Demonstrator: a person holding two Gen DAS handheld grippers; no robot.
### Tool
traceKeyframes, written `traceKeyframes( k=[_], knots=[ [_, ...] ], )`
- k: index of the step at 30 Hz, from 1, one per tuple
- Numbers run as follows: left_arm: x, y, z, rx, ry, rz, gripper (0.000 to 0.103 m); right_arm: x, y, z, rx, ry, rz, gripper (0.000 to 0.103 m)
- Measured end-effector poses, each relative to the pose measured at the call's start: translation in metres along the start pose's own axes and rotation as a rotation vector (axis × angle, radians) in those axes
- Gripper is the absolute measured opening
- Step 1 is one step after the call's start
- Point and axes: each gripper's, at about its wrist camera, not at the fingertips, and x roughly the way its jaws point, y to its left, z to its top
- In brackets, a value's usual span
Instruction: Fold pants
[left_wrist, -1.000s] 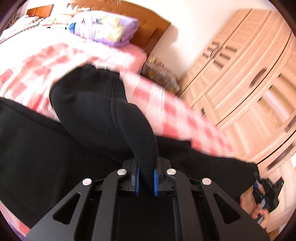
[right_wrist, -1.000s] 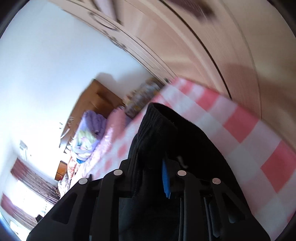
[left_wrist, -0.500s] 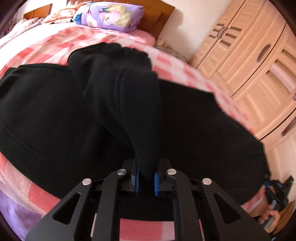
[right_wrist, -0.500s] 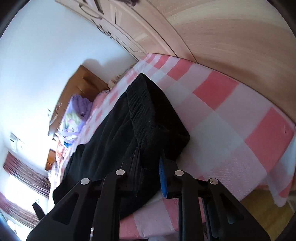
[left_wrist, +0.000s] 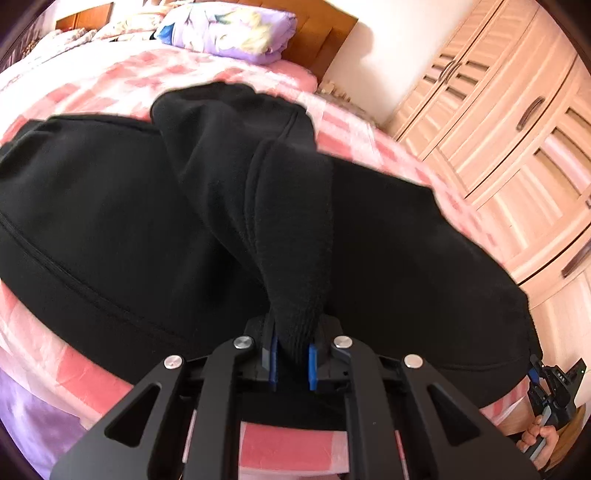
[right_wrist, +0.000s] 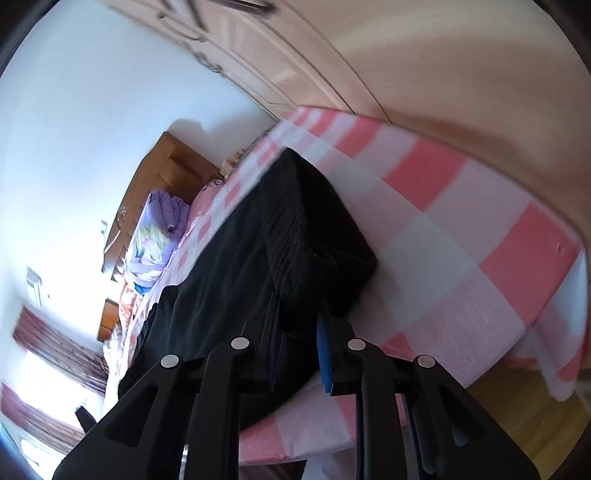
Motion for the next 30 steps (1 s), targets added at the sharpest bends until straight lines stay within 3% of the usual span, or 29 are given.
traceKeyframes(
  k=[3, 6, 7, 8, 9, 10, 12, 13, 14, 15, 17, 20, 24, 27, 30],
  knots=[
    [-0.006, -0.004, 0.003, 0.020, -0.028, -0.003, 0.011, 0.004, 0.002, 0.002, -0.003, 0.002, -0.008, 0.020],
    [0.012, -0.002, -0.004, 0.033, 0.037, 0.048, 0.016, 0.014, -0.013, -0.004, 0.036, 0.022, -0.025, 0.021],
    [0.012, -0.001, -0.006, 0.033, 0.025, 0.045, 0.016, 0.012, -0.013, -0.004, 0.041, 0.026, -0.026, 0.022],
    [0.010, 0.001, -0.007, 0.037, 0.019, 0.049, 0.020, 0.010, -0.010, -0.004, 0.033, 0.041, -0.062, 0.037],
    [0.008, 0.001, -0.007, 0.043, 0.017, 0.055, 0.029, 0.007, -0.006, -0.004, 0.021, 0.047, -0.109, 0.054],
    [0.006, 0.002, -0.006, 0.047, 0.013, 0.065, 0.039, -0.001, 0.000, -0.004, 0.002, 0.033, -0.148, 0.059],
    [-0.006, 0.007, -0.005, 0.045, -0.025, 0.092, 0.086, -0.021, 0.015, -0.007, -0.060, -0.041, -0.191, 0.061],
    [-0.014, 0.010, -0.005, 0.042, -0.057, 0.135, 0.091, -0.031, 0.027, -0.010, -0.112, -0.093, -0.233, 0.062],
    [-0.021, 0.013, -0.004, 0.040, -0.089, 0.175, 0.094, -0.036, 0.038, -0.013, -0.156, -0.125, -0.253, 0.068],
    [-0.027, 0.016, -0.004, 0.042, -0.113, 0.209, 0.096, -0.038, 0.051, -0.016, -0.204, -0.147, -0.260, 0.080],
    [-0.036, 0.019, 0.003, 0.052, -0.146, 0.255, 0.100, -0.030, 0.087, -0.025, -0.343, -0.153, -0.244, 0.090],
    [-0.037, -0.001, 0.030, 0.134, -0.174, 0.303, 0.101, 0.011, 0.141, -0.045, -0.542, -0.064, -0.195, 0.097],
    [-0.023, -0.049, 0.080, 0.298, -0.182, 0.380, 0.101, 0.085, 0.199, -0.066, -0.669, 0.124, -0.134, 0.097],
    [-0.008, -0.084, 0.125, 0.361, -0.155, 0.333, 0.101, 0.131, 0.231, -0.079, -0.724, 0.200, -0.127, 0.098],
    [0.036, -0.101, 0.165, 0.400, -0.067, 0.361, 0.101, 0.167, 0.252, -0.089, -0.765, 0.267, -0.135, 0.098]
  ],
)
